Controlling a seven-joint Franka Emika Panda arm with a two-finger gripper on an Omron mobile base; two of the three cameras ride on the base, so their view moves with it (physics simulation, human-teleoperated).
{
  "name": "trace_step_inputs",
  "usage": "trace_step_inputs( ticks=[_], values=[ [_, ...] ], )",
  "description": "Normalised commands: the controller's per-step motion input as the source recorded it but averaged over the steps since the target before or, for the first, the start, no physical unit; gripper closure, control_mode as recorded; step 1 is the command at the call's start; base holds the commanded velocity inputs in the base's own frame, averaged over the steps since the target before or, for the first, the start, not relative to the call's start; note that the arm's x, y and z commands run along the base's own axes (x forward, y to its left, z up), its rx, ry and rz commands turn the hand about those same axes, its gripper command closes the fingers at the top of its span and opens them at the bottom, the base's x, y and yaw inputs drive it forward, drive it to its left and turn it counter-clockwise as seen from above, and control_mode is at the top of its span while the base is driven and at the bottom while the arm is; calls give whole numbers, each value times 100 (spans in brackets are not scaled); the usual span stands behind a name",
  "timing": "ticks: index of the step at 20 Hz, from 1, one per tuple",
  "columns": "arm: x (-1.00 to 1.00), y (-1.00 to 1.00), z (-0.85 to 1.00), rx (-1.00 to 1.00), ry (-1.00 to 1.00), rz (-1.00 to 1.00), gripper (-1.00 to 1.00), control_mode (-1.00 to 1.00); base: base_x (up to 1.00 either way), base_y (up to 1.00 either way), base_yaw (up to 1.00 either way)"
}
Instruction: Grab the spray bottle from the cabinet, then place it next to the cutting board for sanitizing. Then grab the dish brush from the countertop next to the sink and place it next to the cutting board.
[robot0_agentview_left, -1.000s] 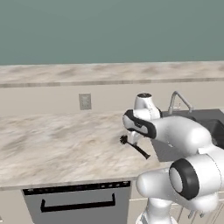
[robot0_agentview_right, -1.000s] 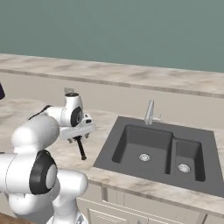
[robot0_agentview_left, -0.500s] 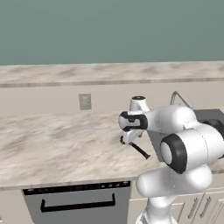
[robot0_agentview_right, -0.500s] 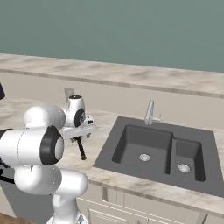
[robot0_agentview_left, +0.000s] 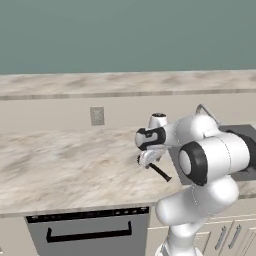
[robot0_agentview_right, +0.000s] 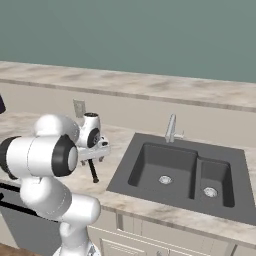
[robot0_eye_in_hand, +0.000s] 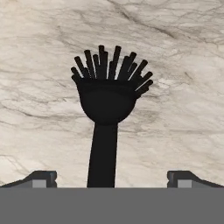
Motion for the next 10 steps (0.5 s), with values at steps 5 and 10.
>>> trace_step_inputs(
  ticks=[5,10],
  values=[
    [0,13,-32,2,3,0,-100,-100,0,0,0],
    [3,13,-46,0,0,0,100,-100,0,0,0]
  ],
)
